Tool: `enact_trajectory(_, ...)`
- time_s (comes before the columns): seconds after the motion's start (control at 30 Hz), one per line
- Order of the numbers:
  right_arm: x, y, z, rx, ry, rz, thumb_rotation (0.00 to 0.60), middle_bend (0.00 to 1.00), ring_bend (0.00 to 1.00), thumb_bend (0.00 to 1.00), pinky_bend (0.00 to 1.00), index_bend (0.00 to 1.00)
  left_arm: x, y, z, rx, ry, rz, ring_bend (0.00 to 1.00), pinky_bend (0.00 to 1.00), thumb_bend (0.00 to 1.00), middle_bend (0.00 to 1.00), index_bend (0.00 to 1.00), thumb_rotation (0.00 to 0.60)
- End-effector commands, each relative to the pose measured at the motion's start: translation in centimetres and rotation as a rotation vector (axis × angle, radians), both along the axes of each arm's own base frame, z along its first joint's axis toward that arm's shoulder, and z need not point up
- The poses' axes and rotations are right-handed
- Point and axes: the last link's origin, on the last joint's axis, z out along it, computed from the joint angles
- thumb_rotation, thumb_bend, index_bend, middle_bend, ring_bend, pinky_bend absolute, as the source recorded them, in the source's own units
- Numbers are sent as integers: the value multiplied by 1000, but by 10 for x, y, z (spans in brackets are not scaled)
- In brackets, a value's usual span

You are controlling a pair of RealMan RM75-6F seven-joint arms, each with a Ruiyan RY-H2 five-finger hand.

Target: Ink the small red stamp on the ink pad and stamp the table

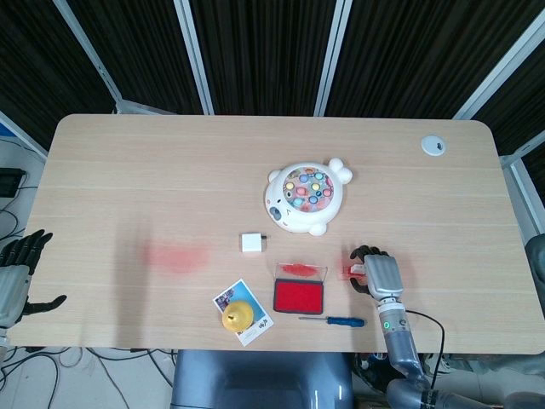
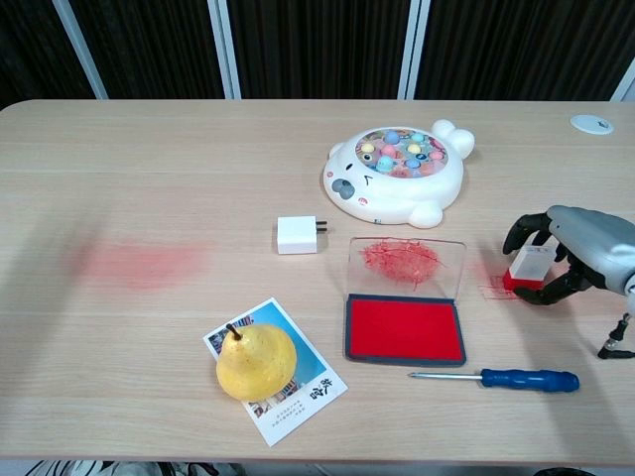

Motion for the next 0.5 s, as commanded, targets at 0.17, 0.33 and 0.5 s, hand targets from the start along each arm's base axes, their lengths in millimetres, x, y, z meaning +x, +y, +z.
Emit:
enact_trajectory(0.17,2,1,2,8,11,5,600,181,181,203,298,220,0,0,0,1,0,1,0,0,0,0,0,600)
enact_trajectory(0.33,6,4,15,-10,17,32,600,168,164,202,285,211,0,0,1,4,0,-3,0,0,0,0,0,600)
enact_trajectory(0.5,6,9,45,-54,56,87,600,147,137,203,273,199,1,0,2,12,-1,-13,0,0,0,0,0,600)
